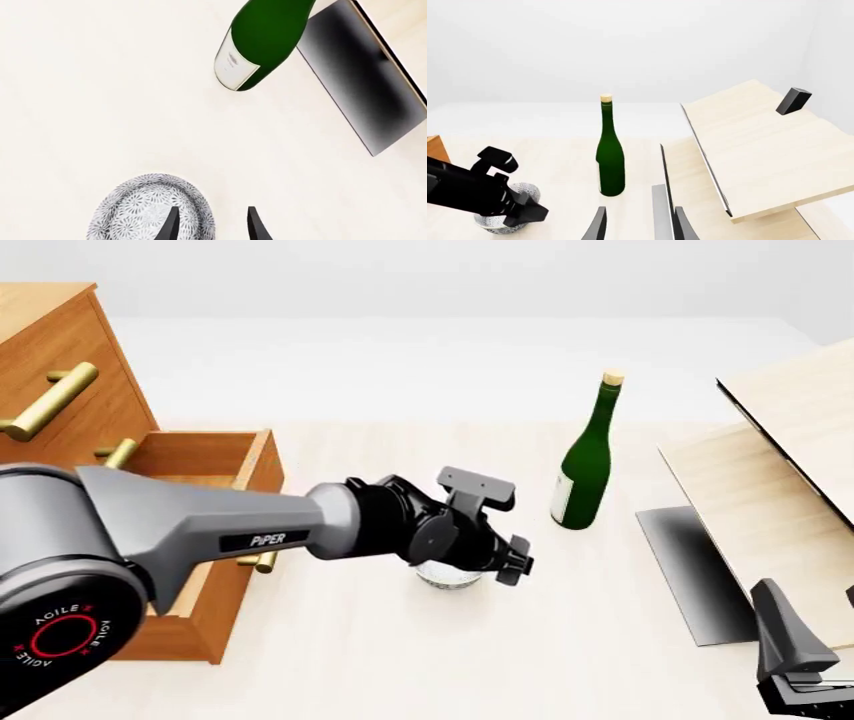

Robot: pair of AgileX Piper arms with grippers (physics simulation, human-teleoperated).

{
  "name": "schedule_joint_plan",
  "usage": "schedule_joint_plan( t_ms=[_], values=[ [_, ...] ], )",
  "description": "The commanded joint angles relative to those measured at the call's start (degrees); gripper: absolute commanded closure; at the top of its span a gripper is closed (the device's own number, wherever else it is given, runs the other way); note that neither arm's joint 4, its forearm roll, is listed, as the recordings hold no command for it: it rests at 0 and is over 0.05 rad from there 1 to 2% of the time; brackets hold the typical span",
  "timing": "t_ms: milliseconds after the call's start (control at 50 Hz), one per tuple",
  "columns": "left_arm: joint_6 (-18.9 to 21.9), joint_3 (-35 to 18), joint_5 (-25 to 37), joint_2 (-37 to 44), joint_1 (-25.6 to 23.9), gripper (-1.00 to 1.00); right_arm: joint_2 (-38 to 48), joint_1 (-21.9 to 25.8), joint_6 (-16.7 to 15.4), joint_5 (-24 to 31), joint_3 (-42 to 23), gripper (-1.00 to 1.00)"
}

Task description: Put the bowl in the bottom drawer of the cabinet.

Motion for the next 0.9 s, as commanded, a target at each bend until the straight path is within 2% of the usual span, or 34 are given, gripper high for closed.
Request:
schedule_joint_plan(
  t_ms=[20, 900],
  values=[
    [-0.7, 0.1, -0.7, 0.8, -0.4, -1.00, 0.0, 0.0, 0.0, 0.0, 0.0, -1.00],
    [-1.9, 1.2, -2.2, 2.0, 0.4, -1.00, 0.0, 0.0, 0.0, 0.0, 0.0, -1.00]
  ],
)
